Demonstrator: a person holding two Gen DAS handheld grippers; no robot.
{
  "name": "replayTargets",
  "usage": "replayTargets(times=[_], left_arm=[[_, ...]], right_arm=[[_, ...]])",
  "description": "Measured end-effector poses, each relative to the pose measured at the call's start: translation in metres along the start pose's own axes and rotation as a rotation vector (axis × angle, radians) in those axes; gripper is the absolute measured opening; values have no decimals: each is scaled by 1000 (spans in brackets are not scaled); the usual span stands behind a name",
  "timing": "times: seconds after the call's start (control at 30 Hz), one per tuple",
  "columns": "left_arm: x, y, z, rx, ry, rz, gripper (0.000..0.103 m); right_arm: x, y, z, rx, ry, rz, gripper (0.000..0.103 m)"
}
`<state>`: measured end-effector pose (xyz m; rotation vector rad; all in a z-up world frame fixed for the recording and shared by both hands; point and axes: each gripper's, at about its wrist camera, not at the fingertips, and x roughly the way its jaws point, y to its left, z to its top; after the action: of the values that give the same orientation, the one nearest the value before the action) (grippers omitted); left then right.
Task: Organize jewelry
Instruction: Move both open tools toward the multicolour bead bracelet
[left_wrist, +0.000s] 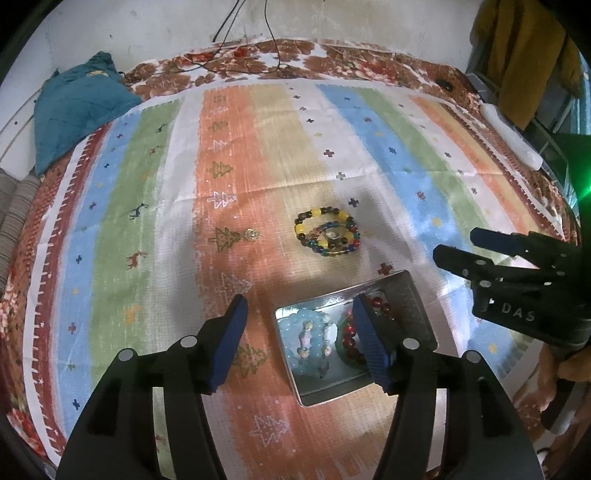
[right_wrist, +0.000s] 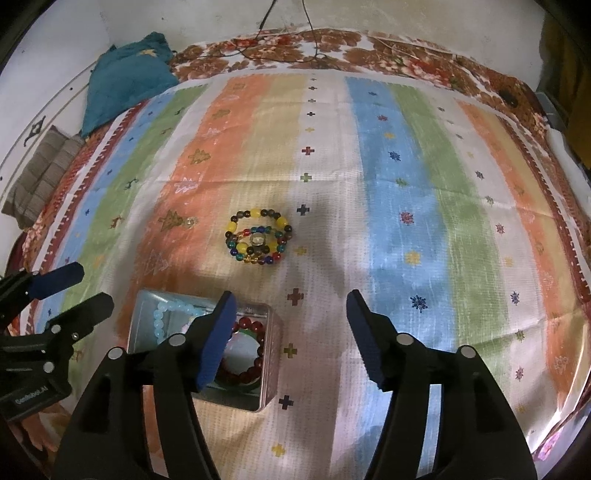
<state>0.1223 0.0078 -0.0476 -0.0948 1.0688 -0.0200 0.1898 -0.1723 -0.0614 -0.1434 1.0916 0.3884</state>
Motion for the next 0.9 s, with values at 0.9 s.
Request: replayTargets(times=[0.9], left_arm=[[44,13,27,-46,77,3,70]], right_arm=[[34,-9,28,25,47,2,71]])
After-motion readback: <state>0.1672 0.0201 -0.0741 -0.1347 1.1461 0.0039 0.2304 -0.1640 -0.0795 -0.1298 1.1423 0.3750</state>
